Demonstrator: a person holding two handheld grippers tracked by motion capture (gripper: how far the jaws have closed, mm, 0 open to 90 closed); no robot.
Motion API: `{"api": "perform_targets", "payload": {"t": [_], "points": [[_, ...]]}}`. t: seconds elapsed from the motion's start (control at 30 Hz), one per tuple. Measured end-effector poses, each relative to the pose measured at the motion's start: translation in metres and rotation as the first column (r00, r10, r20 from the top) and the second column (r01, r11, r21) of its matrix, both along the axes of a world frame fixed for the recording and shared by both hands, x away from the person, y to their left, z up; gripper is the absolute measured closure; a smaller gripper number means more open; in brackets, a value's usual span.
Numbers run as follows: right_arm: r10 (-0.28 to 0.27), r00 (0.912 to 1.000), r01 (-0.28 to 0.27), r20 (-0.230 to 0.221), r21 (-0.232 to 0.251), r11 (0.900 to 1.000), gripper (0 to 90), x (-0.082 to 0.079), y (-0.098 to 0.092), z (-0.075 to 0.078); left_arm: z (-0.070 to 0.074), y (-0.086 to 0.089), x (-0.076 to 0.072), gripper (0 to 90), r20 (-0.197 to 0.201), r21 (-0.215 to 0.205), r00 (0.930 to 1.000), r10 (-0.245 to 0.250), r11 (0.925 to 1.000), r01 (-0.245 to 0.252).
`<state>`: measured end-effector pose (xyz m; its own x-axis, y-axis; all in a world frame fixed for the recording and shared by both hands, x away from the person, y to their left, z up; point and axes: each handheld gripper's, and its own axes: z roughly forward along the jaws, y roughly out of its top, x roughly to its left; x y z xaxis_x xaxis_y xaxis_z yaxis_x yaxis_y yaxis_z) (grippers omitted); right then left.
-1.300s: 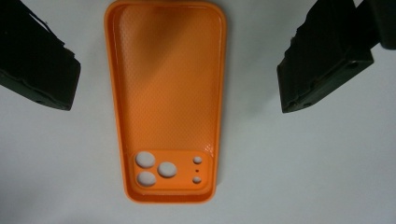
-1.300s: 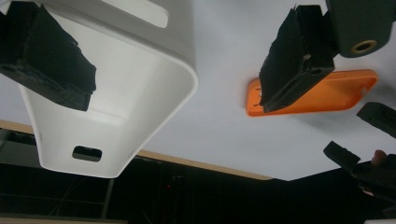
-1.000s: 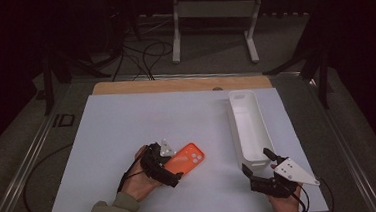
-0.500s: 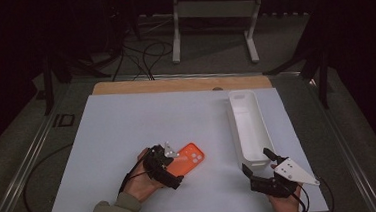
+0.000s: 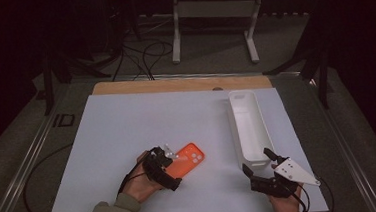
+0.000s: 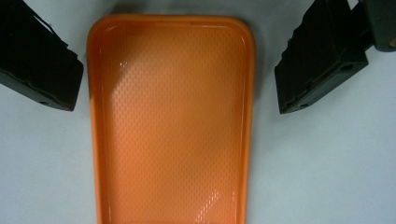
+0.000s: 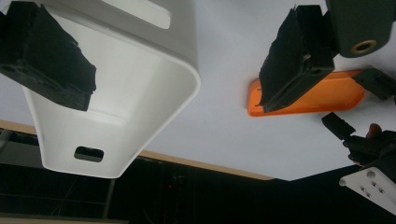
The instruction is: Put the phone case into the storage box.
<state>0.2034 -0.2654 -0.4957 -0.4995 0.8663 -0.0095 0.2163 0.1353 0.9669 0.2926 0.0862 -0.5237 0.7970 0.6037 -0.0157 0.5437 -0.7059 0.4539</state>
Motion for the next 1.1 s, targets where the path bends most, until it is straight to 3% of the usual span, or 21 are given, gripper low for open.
{"api": "perform_targets", "payload": {"t": [0.47, 0.83, 1.1], "points": [[0.001, 1.0, -0.001, -0.002, 0.0, 1.0, 10.1, 0.0, 0.001, 0.0, -0.002, 0.001, 0.001, 5.0, -0.015, 0.011, 0.9999, 0.002, 0.9999, -0.001], [0.001, 1.0, -0.001, -0.005, -0.002, 1.0, 10.1, 0.0, 0.001, 0.0, 0.003, -0.004, 0.005, 15.8, -0.036, 0.04, 0.9989, -0.031, 0.9987, 0.032], [0.0, 1.0, 0.0, -0.006, -0.003, 1.0, 10.1, 0.001, 0.001, 0.0, 0.005, -0.009, 0.007, 16.2, -0.064, 0.076, 0.9978, -0.018, 0.9968, 0.023]]}}
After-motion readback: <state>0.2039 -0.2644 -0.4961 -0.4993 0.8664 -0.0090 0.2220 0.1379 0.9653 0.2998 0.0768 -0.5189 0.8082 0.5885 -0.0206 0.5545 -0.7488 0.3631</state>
